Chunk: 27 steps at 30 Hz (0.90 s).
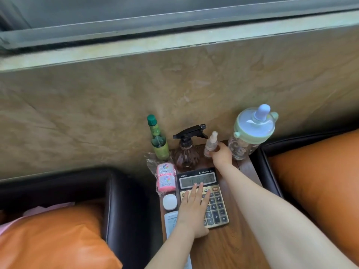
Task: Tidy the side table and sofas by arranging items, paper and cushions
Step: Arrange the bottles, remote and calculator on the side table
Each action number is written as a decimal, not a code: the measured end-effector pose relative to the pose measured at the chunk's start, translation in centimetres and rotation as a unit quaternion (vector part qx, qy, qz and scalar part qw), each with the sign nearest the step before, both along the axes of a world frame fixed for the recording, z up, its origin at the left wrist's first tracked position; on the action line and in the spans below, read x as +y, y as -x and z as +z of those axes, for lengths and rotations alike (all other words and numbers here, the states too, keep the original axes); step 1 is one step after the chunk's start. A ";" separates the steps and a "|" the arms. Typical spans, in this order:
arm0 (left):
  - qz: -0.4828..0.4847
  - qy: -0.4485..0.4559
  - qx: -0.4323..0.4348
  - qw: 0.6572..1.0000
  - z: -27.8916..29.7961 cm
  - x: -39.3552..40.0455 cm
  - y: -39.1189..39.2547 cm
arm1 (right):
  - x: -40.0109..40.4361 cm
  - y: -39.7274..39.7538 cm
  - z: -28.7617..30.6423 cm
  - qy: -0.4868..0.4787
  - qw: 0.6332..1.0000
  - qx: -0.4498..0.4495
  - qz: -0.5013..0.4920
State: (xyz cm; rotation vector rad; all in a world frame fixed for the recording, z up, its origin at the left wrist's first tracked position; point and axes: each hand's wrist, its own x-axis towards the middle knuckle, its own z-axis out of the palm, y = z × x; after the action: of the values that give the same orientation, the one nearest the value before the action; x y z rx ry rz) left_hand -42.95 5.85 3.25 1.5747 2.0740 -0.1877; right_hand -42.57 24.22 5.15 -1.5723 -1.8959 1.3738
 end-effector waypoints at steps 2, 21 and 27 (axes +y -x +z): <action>0.001 -0.002 -0.004 1.000 0.0 0.0 0.1 | 0.1 0.5 -0.1 -0.001 1.000 -0.003 -0.001; 0.039 0.006 0.021 0.999 0.4 0.0 0.2 | -0.9 -1.5 0.6 -0.024 0.992 -0.089 0.089; 0.049 0.037 0.041 0.997 1.8 0.3 -0.3 | -4.2 -7.5 1.4 -0.018 0.977 -0.140 0.161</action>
State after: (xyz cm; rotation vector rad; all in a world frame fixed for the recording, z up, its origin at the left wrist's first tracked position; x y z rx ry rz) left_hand -42.64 6.13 5.07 1.4395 2.1760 -0.2958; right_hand -35.09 20.04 6.59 -1.5590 -2.4196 1.2810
